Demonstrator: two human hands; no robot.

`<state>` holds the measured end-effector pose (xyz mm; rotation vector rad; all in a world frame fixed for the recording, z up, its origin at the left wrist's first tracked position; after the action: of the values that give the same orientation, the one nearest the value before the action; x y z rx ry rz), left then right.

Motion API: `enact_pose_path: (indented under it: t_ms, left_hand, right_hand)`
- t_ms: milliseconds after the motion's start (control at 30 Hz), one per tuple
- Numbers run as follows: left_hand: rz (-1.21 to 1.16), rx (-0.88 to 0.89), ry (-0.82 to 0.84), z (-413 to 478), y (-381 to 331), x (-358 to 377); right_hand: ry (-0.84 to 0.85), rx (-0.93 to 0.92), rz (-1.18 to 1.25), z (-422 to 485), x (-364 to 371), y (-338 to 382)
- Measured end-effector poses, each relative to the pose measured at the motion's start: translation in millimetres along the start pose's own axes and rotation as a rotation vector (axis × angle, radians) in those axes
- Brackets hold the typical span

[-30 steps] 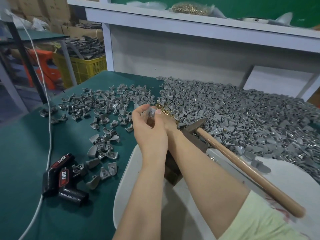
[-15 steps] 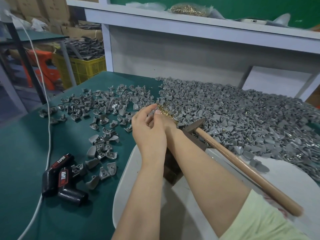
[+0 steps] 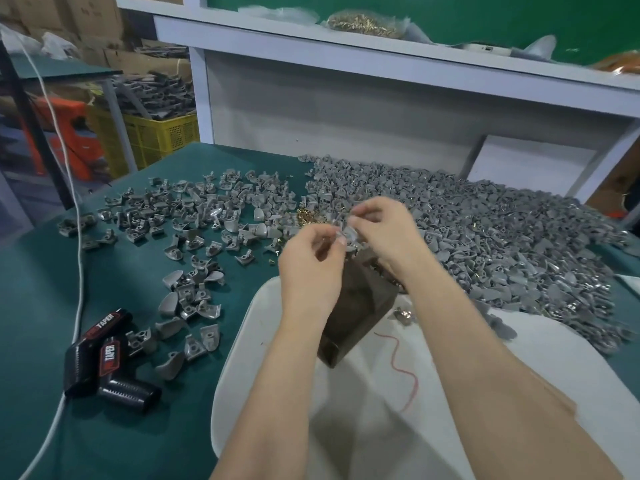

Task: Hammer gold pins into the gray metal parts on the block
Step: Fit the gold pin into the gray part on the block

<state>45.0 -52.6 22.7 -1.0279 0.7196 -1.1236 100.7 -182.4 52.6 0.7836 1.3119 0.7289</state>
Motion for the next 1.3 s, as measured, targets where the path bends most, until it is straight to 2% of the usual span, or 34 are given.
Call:
enact_pose_path:
  t_ms: [100, 167, 233, 367, 633, 933, 1100, 1300]
  left_hand:
    - [0.398, 0.081, 0.262, -11, -1, 28]
    - [0.682, 0.098, 0.317, -15, 1, 32]
    - [0.809, 0.067, 0.339, -15, 4, 31]
    - [0.845, 0.037, 0.353, -15, 7, 29]
    - [0.840, 0.027, 0.359, -15, 8, 27]
    - [0.862, 0.063, 0.362, -14, 8, 29]
    - [0.921, 0.085, 0.374, -12, 8, 31]
    - [0.939, 0.073, 0.373, -12, 6, 31]
  right_hand:
    - [0.022, 0.012, 0.110, -25, -29, -22]
    - [0.028, -0.023, 0.019, -38, -37, -29]
    - [0.037, -0.050, -0.114, -43, -37, -32]
    - [0.073, -0.088, -0.236, -48, -20, -30]
    - [0.021, -0.164, -0.557, -49, -6, -24]
    - [0.056, -0.143, -0.715, -54, 4, -14]
    - [0.067, -0.226, -0.960, -58, 15, 5]
    - [0.106, -0.250, -1.010, -61, 19, 13]
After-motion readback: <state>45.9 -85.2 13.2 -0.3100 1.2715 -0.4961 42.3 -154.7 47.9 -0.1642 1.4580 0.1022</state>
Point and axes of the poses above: each hand's wrist, its own z-axis towards the middle knuckle, its own x-axis out of the palm, y = z × x, the point moved 9 cm from there along z, towards the middle knuckle, and after that the axes turned 7 degrees about x, right-handed, at the moved point
